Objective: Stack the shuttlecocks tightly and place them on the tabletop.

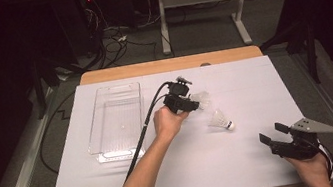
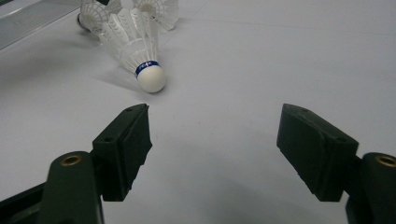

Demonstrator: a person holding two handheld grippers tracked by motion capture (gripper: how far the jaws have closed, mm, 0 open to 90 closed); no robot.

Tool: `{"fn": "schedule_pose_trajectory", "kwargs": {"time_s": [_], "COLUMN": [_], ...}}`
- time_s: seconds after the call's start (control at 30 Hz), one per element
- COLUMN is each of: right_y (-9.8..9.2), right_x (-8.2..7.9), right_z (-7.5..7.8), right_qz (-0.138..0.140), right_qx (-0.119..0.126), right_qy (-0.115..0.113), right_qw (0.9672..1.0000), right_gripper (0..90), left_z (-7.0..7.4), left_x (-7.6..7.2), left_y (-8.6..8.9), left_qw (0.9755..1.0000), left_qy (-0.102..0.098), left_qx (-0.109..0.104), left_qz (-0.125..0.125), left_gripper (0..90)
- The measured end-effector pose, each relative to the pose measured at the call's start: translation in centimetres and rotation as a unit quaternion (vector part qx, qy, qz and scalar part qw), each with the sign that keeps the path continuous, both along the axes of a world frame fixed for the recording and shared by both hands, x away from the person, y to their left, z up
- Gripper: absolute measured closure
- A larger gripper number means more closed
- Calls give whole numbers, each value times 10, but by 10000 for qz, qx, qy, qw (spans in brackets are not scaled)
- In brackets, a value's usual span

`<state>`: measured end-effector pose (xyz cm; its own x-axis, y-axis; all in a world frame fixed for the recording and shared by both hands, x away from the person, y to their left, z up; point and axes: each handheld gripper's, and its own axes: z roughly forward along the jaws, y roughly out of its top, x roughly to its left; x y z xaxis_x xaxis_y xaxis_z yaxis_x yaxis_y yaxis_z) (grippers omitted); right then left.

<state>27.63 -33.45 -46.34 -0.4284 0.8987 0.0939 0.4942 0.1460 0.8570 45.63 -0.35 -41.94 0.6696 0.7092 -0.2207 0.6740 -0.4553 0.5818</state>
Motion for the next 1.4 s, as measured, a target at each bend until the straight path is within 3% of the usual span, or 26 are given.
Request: {"fn": "schedule_pose_trajectory", "kwargs": {"time_s": [0.93, 1.4], "right_y": [0, 0], "right_x": [0, 0], "right_z": [0, 0], "right_qz": [-12, -18], "right_qx": [4, 5], "right_qy": [2, 9], "right_qw": [10000, 10000], "right_gripper": [263, 263], "left_z": [8, 12], "left_x": [-10, -20], "left_y": [-2, -4], "left_qw": [9997, 9993], "left_qy": [-134, -190], "left_qx": [-66, 30], "left_qz": [-168, -307], "left_gripper": [558, 497]}}
